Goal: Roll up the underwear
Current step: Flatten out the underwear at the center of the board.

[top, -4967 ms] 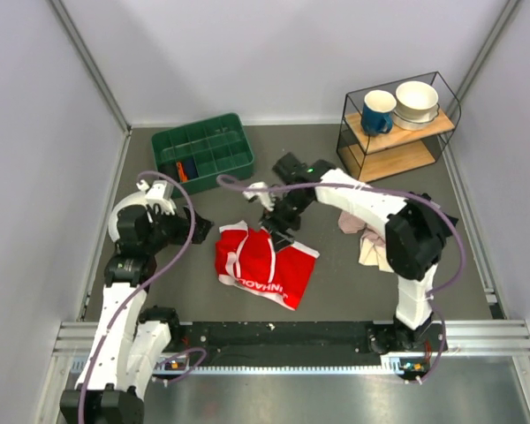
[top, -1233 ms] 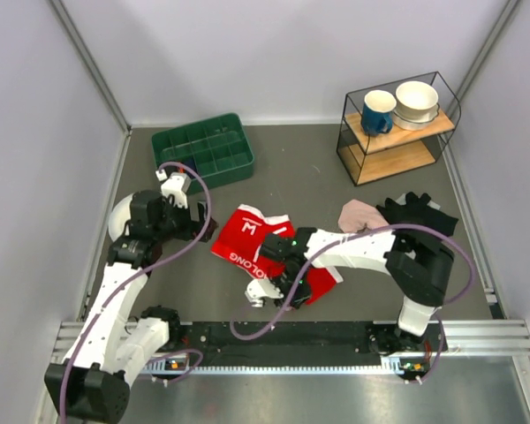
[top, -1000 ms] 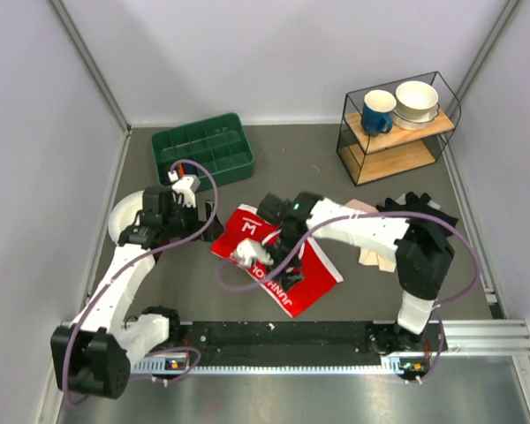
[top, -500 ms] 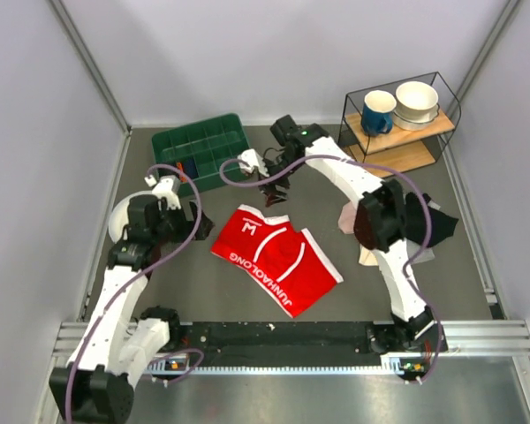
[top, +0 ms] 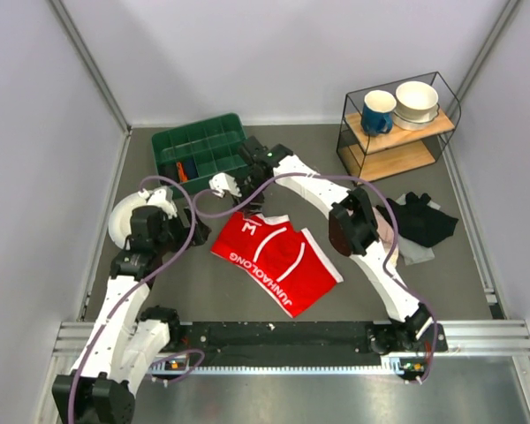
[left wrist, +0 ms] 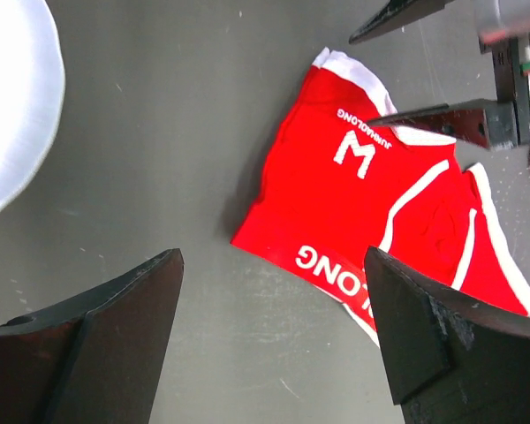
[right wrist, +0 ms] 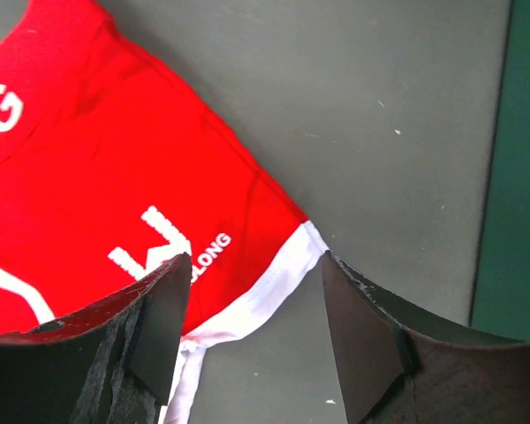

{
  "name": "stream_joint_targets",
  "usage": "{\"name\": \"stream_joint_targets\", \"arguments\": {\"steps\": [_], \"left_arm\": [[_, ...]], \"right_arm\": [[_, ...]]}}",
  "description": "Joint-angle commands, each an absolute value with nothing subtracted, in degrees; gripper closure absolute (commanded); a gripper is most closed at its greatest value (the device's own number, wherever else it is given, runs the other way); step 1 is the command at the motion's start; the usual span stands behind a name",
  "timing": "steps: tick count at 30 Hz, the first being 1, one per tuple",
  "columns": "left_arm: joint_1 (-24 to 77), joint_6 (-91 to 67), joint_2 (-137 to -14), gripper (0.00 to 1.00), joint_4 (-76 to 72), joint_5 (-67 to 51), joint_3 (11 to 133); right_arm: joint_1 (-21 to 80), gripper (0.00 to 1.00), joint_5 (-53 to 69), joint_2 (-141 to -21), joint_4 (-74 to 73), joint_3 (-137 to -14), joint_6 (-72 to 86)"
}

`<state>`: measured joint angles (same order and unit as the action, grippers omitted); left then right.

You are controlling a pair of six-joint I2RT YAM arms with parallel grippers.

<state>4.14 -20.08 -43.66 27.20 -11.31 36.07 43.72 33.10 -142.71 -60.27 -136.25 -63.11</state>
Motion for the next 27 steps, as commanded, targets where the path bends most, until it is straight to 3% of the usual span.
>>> {"name": "stream_joint_targets", "arguments": {"steps": [1, 7, 16, 21, 27], "left_arm": [[3.8, -31.5, -40.7, 0.12, 18.1, -13.4, 30.4], [3.8, -38.9, -39.0, 0.15, 9.9, -11.2, 19.6], [3.8, -37.6, -51.1, 0.17, 0.8, -13.0, 17.8], [3.8, -35.6, -60.9, 0.28, -3.2, -21.1, 20.3], [3.8, -34.9, -68.9, 0.34, -3.1, -22.3, 21.2]], "right_arm": [[43.4, 0.40, 30.8, -144.8, -54.1, -139.0, -57.5], [43.5, 0.45, 28.3, -146.2, -51.1, -139.1, -54.2], [43.9, 0.46, 28.6, -147.9, -51.0, -137.9, -54.0], [43.9, 0.52, 29.0, -148.1, -50.9, -137.3, -53.2], [43.8, 0.58, 29.8, -148.4, -50.8, -136.9, -51.1]]}}
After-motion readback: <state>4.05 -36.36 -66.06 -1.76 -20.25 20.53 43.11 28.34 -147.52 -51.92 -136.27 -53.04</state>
